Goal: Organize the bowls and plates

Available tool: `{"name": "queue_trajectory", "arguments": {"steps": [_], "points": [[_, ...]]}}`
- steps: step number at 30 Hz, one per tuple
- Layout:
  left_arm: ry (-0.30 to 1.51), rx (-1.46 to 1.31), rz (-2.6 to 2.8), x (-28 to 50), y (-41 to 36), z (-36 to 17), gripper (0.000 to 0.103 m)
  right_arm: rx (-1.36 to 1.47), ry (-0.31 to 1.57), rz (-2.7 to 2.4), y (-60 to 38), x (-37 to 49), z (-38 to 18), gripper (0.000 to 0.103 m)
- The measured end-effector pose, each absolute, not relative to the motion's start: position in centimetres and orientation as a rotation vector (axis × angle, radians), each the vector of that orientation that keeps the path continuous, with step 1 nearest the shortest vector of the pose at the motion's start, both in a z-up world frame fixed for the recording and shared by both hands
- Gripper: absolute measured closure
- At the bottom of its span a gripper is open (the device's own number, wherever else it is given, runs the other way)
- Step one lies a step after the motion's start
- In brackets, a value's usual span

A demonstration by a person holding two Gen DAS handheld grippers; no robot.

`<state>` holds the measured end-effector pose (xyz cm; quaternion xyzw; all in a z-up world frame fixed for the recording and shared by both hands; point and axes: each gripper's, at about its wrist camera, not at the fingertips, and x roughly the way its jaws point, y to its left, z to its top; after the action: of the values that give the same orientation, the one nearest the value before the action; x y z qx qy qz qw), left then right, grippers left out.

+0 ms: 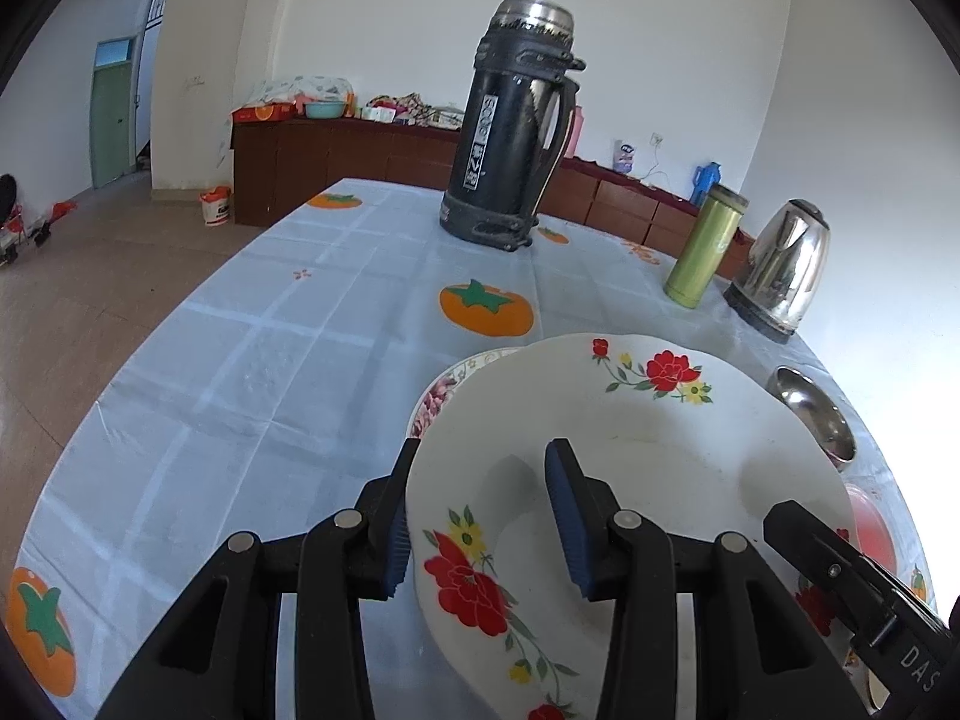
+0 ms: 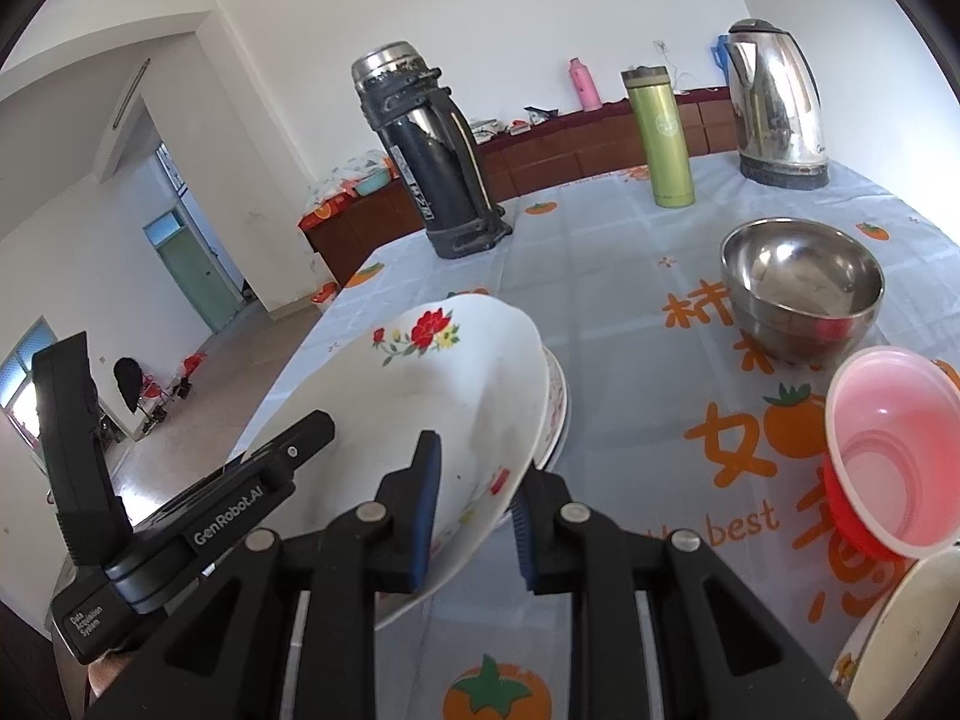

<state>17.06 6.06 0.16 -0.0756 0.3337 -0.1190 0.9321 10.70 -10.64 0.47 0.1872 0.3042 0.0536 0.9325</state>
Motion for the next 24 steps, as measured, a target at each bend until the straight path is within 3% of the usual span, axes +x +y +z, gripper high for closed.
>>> {"name": "queue_trajectory", "arguments": {"steps": [24], "points": [[0.704, -0.167, -0.227, 18.8, 5.5, -1.7, 0.06, 0.369, 0.661, 0.082, -11.0, 12.6, -1.9, 0.081]]}}
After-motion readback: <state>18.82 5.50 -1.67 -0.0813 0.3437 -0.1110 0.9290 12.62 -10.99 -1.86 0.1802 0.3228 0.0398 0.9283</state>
